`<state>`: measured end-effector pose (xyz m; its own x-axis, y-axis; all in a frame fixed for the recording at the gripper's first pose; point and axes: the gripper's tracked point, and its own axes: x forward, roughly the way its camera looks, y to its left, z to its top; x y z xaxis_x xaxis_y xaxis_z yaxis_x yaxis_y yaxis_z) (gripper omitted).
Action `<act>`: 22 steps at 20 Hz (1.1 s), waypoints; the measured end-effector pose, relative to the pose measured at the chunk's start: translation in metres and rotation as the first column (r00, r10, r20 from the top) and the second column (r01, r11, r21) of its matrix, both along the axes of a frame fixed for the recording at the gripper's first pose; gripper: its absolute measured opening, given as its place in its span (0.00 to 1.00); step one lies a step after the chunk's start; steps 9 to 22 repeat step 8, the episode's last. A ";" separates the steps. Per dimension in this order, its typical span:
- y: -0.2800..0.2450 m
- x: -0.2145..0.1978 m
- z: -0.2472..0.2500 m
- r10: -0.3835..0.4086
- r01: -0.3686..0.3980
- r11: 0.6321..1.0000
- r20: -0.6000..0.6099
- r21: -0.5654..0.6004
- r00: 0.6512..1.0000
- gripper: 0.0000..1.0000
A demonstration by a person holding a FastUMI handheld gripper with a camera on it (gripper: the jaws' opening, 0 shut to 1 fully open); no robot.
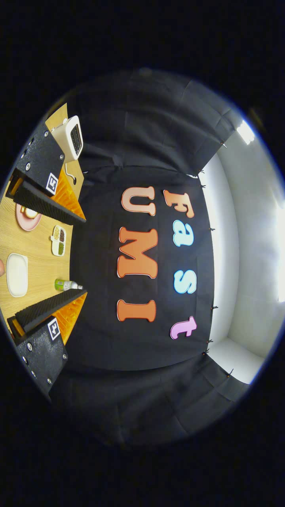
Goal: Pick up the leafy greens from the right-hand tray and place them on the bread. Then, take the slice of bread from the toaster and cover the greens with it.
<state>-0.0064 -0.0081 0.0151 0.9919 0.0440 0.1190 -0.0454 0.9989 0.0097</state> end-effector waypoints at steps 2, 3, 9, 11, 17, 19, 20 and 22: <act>0.005 -0.005 0.006 0.017 -0.017 1.000 0.024 0.011 1.000 0.97; 0.003 -0.006 0.008 0.011 -0.011 1.000 0.037 0.012 0.999 0.97; 0.000 -0.012 0.019 -0.024 0.024 1.000 0.081 -0.002 0.996 0.97; 0.000 -0.012 0.019 -0.024 0.024 1.000 0.081 -0.002 0.996 0.97; 0.000 -0.012 0.019 -0.024 0.024 1.000 0.081 -0.002 0.996 0.97; 0.000 -0.012 0.019 -0.024 0.024 1.000 0.081 -0.002 0.996 0.97; 0.000 -0.012 0.019 -0.024 0.024 1.000 0.081 -0.002 0.996 0.97; 0.000 -0.012 0.019 -0.024 0.024 1.000 0.081 -0.002 0.996 0.97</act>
